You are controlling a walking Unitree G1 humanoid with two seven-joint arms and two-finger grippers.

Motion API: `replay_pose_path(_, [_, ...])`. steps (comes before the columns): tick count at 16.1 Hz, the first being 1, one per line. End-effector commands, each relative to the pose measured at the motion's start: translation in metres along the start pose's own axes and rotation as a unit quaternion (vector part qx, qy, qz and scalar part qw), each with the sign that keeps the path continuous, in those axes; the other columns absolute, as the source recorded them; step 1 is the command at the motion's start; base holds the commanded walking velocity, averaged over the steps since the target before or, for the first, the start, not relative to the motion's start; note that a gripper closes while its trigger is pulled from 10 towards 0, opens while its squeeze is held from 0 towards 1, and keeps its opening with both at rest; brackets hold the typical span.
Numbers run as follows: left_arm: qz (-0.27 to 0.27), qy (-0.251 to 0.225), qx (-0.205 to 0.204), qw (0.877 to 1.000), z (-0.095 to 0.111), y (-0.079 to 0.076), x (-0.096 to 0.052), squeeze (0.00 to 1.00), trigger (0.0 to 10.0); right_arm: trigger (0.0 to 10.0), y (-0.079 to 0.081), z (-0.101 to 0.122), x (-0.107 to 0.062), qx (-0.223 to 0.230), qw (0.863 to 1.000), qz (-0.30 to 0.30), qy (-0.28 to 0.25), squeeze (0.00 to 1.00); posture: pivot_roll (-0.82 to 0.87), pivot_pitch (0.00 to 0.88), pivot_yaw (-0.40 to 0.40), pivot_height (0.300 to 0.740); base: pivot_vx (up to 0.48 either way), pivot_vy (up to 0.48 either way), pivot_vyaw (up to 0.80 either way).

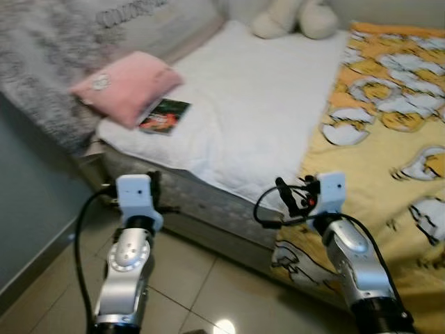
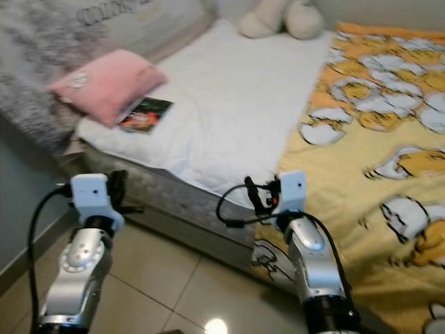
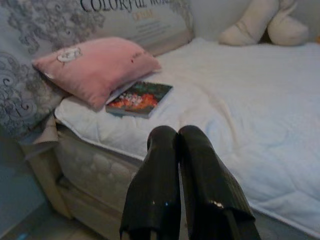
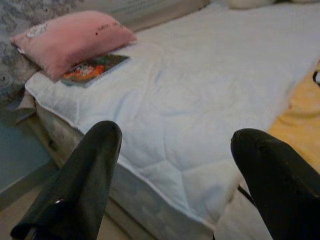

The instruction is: Clean up the room

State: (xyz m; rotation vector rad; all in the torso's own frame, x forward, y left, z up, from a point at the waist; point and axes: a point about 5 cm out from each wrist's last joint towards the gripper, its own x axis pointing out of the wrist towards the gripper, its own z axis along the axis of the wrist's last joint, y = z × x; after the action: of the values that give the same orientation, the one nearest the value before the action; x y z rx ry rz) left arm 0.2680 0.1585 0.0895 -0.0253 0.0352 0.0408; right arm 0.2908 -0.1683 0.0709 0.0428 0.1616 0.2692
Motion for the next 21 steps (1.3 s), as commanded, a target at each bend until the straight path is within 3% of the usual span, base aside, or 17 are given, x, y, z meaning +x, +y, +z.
replay_pose_path(1, [0.011,-0.003,0.003,1.0,0.002,0.006,0.001,0.0,10.0,10.0,0.004,0.001,0.002,-0.003,1.0,0.008,-0.007,0.0,-0.16,0.0,0.106,0.74,0.458,0.0,0.46])
replay_pose_path(8, [-0.001,0.0,-0.003,1.0,-0.002,0.004,-0.004,0.0,10.0,10.0,0.003,-0.005,-0.003,0.002,1.0,0.003,0.0,0.0,-0.16,0.0,0.115,0.74,0.457,0.0,0.46])
replay_pose_path(10, [0.002,0.02,0.005,1.0,-0.015,0.011,-0.015,0.0,10.0,10.0,0.001,-0.006,-0.003,-0.006,1.0,0.005,0.009,0.0,-0.17,0.0,0.11,0.74,0.0,0.0,0.46])
replay_pose_path(13, [0.038,0.058,0.012,0.998,-0.03,0.02,-0.017,0.0,10.0,10.0,0.0,-0.005,-0.001,-0.013,1.0,0.013,0.014,0.0,-0.15,0.0,0.088,0.74,0.0,0.0,0.46])
replay_pose_path(17, [0.042,0.033,0.033,0.998,-0.024,0.011,-0.018,0.0,10.0,10.0,-0.005,-0.005,0.005,-0.007,0.999,0.005,0.032,0.0,-0.13,0.0,0.021,0.74,0.0,0.0,0.11])
replay_pose_path(21, [0.029,-0.004,0.052,0.998,-0.011,-0.002,-0.026,0.0,10.0,10.0,-0.001,0.001,0.018,-0.012,0.999,0.033,0.03,0.0,-0.09,0.0,-0.017,0.74,0.0,0.0,0.64])
